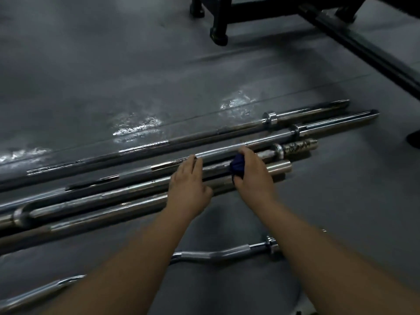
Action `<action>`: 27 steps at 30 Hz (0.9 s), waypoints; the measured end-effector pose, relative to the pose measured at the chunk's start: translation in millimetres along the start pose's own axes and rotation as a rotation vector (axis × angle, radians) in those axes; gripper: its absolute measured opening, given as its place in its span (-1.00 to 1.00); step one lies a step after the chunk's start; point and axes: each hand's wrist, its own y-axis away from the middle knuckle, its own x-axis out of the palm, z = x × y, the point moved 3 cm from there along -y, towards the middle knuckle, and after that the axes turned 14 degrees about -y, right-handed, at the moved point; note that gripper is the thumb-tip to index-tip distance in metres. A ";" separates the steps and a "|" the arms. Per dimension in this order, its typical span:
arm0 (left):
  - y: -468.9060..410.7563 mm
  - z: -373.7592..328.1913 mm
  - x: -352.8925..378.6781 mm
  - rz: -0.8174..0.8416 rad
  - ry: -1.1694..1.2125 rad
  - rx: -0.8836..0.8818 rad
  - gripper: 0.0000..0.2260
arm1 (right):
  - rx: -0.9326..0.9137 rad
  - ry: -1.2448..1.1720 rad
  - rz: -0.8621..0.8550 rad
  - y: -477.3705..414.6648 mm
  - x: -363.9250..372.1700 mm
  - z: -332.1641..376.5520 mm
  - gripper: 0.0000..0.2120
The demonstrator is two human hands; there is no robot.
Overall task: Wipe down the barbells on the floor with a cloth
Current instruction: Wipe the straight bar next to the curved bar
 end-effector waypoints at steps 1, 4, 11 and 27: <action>-1.5 -2.8 11.7 0.019 0.004 -0.005 -0.26 | 0.063 -0.028 -0.006 -0.5 5.5 -11.6 -0.40; -6.8 -8.8 38.8 0.078 -0.015 0.018 -0.27 | 0.187 -0.082 -0.047 -2.1 21.1 -43.0 -0.57; -23.2 -9.4 86.8 0.184 -0.019 0.064 -0.27 | 0.466 -0.319 -0.367 -17.9 33.6 -95.2 -0.81; -44.4 -27.2 132.1 0.066 -0.053 0.201 -0.34 | 0.172 0.036 -0.055 -22.1 89.1 -111.8 -0.54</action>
